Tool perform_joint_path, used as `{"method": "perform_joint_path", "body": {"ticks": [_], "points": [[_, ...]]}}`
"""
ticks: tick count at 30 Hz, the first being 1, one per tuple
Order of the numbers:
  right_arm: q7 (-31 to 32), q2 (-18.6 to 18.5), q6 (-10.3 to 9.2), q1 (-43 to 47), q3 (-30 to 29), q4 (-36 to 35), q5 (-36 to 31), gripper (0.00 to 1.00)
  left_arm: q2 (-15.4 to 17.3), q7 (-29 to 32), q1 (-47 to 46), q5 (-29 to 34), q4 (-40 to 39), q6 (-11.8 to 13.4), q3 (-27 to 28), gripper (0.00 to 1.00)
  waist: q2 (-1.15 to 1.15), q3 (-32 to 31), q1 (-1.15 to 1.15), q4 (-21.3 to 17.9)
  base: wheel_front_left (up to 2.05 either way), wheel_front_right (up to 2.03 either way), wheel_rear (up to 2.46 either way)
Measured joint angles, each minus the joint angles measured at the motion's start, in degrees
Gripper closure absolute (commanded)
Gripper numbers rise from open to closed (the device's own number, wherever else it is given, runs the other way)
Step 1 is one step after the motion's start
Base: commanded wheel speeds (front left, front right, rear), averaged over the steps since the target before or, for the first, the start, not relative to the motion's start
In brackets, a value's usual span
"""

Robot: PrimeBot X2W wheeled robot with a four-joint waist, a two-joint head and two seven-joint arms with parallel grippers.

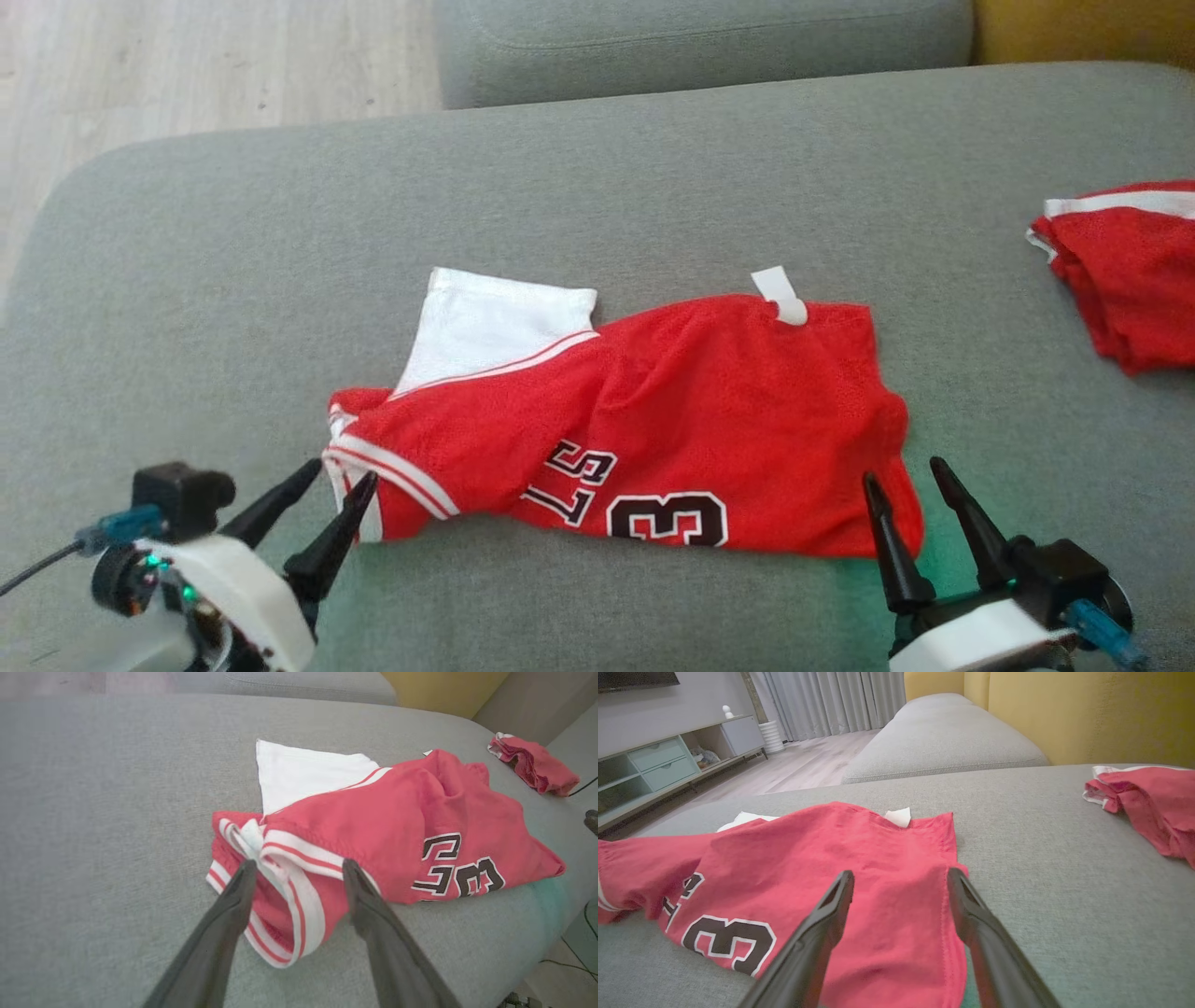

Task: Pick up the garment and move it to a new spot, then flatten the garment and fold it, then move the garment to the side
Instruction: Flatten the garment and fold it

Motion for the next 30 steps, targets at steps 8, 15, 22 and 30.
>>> {"method": "perform_joint_path", "body": {"ticks": [8, 15, 22, 30], "points": [[0.0, -0.4, 0.0, -0.1, 0.1, -0.3, 0.0, 0.0, 5.8, 1.1, -5.1, 0.4, -5.2, 2.3, 3.6, 0.0, 0.0, 0.9, 0.0, 0.9, 0.0, 0.0, 0.0], [0.0, -0.4, 0.0, -2.1, 1.0, -0.6, 0.0, 0.0, 3.0, 8.2, -20.1, 5.9, -1.9, 1.7, 5.5, 0.0, 0.0, 4.1, 0.01, -0.2, 0.0, 0.0, 0.0], [0.0, -0.4, 0.0, -5.8, 1.6, -0.9, 0.0, 0.0, -4.5, 19.0, -24.8, 7.9, 10.9, -2.7, 2.6, 0.0, 0.0, 8.2, 0.02, -3.1, 0.0, 0.0, 0.0], [0.0, -0.3, 0.0, -7.6, 1.8, -1.2, 0.0, 0.0, -8.5, 27.0, -28.2, 8.2, 23.9, -6.0, 2.0, 0.0, 0.0, 13.3, 0.02, -7.4, 0.0, 0.0, 0.0]]}}
